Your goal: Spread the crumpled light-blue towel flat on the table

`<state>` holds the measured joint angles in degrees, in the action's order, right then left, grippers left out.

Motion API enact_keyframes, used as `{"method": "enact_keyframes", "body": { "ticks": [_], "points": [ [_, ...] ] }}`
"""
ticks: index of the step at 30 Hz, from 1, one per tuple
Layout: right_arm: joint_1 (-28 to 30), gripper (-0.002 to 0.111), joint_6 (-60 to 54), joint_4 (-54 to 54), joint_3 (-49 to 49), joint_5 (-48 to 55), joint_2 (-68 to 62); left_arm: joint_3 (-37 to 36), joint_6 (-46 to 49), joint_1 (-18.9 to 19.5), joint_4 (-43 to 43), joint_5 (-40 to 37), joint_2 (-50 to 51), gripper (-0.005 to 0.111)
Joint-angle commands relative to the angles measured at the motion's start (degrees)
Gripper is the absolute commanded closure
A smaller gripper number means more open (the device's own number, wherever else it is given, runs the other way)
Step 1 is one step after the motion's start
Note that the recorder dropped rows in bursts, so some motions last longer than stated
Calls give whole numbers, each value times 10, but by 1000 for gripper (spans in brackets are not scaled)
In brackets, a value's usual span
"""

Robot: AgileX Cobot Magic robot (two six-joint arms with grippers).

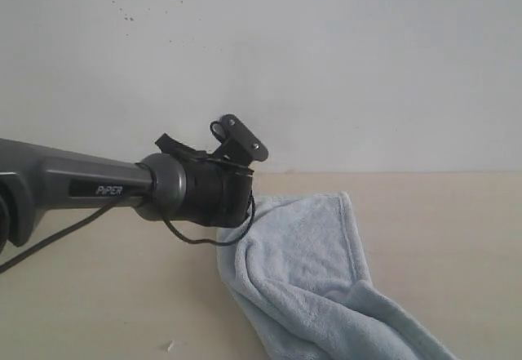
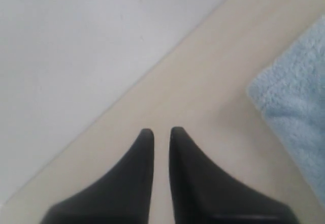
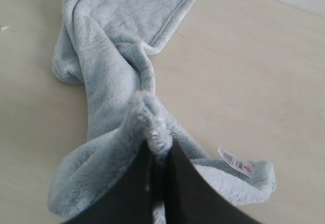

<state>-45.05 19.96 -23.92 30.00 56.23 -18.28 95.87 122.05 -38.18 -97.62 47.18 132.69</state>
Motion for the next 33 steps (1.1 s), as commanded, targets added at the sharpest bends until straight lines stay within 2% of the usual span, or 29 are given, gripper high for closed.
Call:
{"method": "enact_keyframes", "body": {
  "ticks": [1,4,10,16,29,31,33],
  "points": [
    [0,108,-2,-3,0,-7,2,3,1,-10,8,-105,-42,97],
    [0,108,-2,-2,0,-7,2,3,1,-17,-23,-169,-53,97],
    [0,108,-2,4,0,-7,2,2,1,-30,-23,-270,-50,97],
    [0,108,-7,9,0,-7,2,2,1,-23,-23,-393,-15,97],
    [0,108,-10,11,-1,-19,2,66,1,-17,-17,-392,97,97],
    [0,108,-10,11,-1,-20,2,67,1,-17,-21,-344,102,97],
    [0,108,-10,11,-1,-23,2,67,1,-17,-23,-245,106,97]
  ]
}}
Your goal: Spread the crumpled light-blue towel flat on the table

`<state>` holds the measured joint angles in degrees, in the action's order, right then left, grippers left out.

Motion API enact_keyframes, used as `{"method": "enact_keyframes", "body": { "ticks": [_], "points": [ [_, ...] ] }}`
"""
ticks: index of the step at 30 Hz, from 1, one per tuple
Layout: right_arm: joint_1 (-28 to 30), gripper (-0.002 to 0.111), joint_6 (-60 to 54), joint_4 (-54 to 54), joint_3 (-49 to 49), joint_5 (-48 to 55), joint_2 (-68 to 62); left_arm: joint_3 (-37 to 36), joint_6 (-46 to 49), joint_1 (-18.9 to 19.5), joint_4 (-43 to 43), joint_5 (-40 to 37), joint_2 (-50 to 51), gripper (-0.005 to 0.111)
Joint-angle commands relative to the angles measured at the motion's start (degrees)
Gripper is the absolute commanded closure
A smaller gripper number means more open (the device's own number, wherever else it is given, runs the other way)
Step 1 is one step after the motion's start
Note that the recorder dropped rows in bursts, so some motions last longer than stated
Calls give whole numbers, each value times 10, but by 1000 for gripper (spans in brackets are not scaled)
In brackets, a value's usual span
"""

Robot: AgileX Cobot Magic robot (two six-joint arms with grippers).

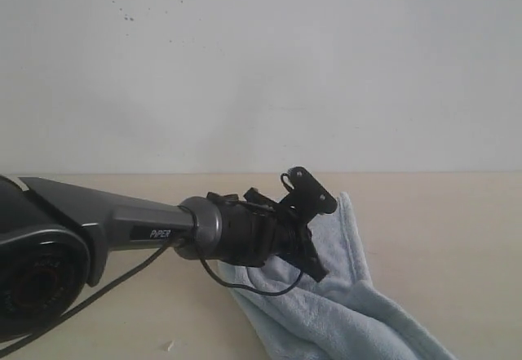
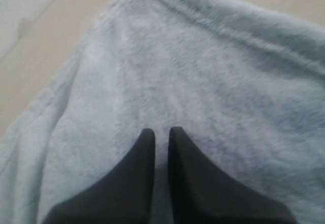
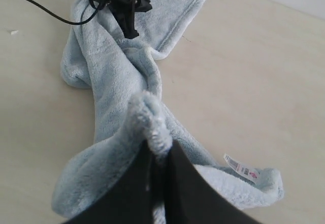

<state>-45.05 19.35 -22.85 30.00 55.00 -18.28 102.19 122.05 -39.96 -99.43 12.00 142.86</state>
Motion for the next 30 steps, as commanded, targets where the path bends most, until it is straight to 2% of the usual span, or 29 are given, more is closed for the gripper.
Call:
{"method": "enact_keyframes", "body": {
  "ticks": [1,6,10,12,18,24,27,30],
  "points": [
    [0,108,-4,0,-1,-13,2,-1,1,1,-5,166,5,97],
    [0,108,-3,0,-1,-21,2,-69,1,7,-5,292,5,97],
    [0,108,-3,0,-1,-24,2,-110,1,7,-5,463,-4,98],
    [0,108,-3,0,-1,-30,2,-138,-5,7,-5,494,-25,99],
    [0,108,-3,0,-1,-33,2,-242,-100,-17,-5,438,-112,101],
    [0,108,-3,12,-1,-32,2,-318,-120,-101,-5,345,-203,102],
    [0,108,-3,27,-1,-32,2,-350,-181,-144,-5,324,-243,102],
    [0,108,-4,30,-1,-32,2,-361,-192,-156,-5,306,-261,102]
  ]
}}
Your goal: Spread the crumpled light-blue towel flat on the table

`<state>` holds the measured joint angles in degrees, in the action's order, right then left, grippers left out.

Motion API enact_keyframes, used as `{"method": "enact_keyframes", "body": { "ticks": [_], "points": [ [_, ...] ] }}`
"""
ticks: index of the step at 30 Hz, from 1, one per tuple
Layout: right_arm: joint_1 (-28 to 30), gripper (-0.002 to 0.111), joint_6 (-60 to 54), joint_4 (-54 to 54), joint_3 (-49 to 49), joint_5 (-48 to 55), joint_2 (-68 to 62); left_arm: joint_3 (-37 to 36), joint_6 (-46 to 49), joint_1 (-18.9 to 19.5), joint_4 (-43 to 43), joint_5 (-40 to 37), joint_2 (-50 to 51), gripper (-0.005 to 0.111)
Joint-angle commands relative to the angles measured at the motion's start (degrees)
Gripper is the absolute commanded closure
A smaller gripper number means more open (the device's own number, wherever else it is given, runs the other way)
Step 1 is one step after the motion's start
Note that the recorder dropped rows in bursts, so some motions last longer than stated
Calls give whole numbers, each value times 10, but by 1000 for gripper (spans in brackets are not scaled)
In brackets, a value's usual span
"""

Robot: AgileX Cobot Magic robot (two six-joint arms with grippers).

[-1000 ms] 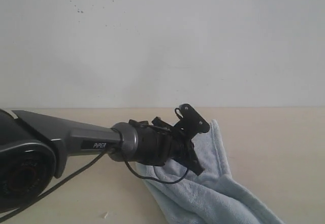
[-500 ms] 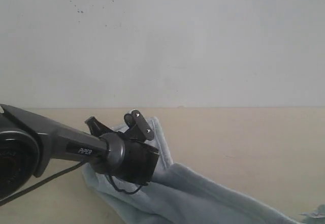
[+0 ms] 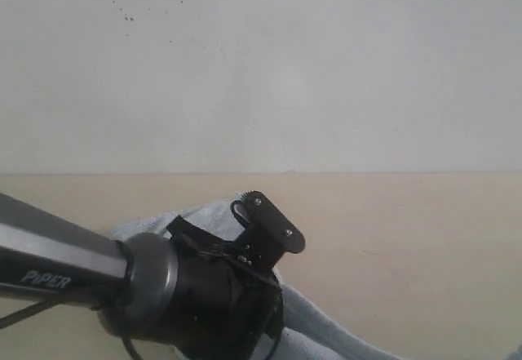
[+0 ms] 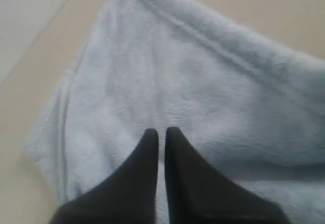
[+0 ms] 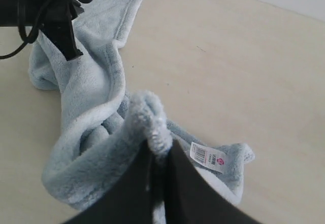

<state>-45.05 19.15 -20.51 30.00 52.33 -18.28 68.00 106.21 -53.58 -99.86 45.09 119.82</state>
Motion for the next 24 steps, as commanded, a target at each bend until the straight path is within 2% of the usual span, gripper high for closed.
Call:
{"method": "enact_keyframes", "body": {
  "ticks": [1,5,8,11,13,15,17,20,21,24],
  "points": [
    [0,108,-2,7,-1,-6,2,-19,-36,-20,-1,-25,-30,102],
    [0,108,-15,20,-1,-5,2,-5,-47,34,42,-74,-28,102],
    [0,108,-33,33,-1,0,2,26,-47,93,19,-154,-25,102],
    [0,108,-34,38,-1,0,2,60,-47,159,-1,-268,-17,102],
    [0,108,-34,44,-1,-2,2,83,-47,199,-1,-321,-9,99],
    [0,108,-37,48,-1,-4,2,112,-47,228,-1,-331,7,87],
    [0,108,-43,51,-1,-7,2,141,-47,248,-1,-331,24,70],
    [0,108,-43,51,-1,-14,2,178,-33,264,-1,-337,59,48],
    [0,108,-43,51,-1,-19,2,189,-26,264,-1,-342,73,45],
    [0,108,-43,53,-1,-36,2,215,-25,263,-1,-362,112,46]
  ]
}}
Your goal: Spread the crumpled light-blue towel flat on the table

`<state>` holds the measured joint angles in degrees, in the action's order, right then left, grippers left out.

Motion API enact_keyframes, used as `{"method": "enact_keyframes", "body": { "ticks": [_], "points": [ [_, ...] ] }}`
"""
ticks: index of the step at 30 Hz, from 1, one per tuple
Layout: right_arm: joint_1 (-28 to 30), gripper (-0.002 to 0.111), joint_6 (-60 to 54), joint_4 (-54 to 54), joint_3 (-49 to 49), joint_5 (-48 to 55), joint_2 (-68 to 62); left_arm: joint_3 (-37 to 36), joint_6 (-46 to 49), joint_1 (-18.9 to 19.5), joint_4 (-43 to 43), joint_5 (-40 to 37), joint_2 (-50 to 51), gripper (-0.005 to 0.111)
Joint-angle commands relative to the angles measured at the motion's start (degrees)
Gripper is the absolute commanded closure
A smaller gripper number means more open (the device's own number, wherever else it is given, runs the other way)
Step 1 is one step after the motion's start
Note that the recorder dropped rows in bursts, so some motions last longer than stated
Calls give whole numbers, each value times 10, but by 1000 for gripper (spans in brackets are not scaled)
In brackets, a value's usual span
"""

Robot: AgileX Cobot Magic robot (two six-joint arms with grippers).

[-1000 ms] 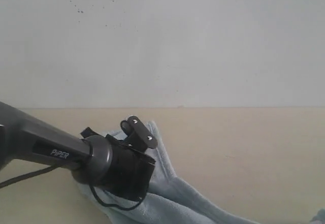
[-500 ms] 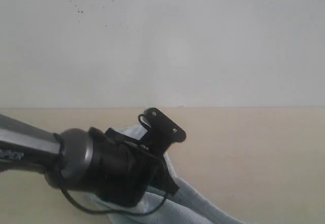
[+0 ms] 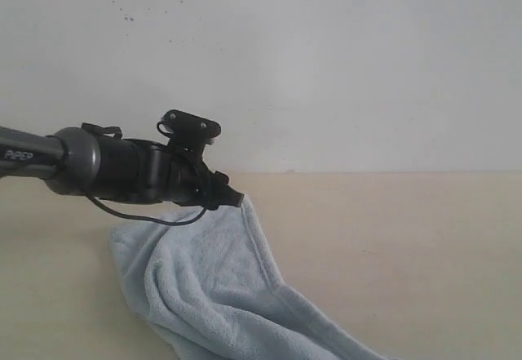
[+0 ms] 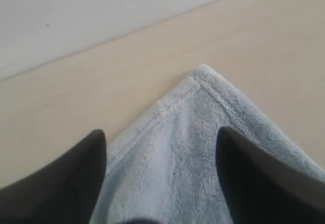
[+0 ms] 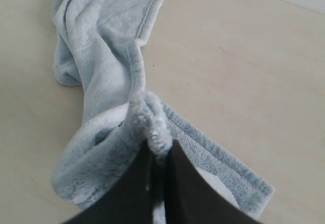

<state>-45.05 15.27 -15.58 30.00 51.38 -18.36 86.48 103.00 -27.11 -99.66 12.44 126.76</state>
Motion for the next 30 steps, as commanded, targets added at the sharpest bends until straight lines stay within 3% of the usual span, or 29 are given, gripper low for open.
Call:
{"method": "enact_keyframes", "body": {
  "ticks": [1,13,15,20,22,26,30],
  "points": [
    [0,108,-4,6,-1,-28,3,39,7,-3,-3,-45,56,46],
    [0,108,-8,27,-1,-30,3,105,21,-3,-3,-39,145,48],
    [0,108,-8,27,-1,-31,3,106,21,-3,-3,-39,158,55],
    [0,108,-11,26,-1,-34,3,102,50,-15,-3,-19,177,86],
    [0,108,-11,26,-4,-46,3,102,71,-29,-3,23,178,97],
    [0,108,-23,43,-31,-54,-14,102,114,-60,-3,139,151,100],
    [0,108,-24,11,-33,-92,-17,79,135,-74,-3,182,110,100]
  ]
}}
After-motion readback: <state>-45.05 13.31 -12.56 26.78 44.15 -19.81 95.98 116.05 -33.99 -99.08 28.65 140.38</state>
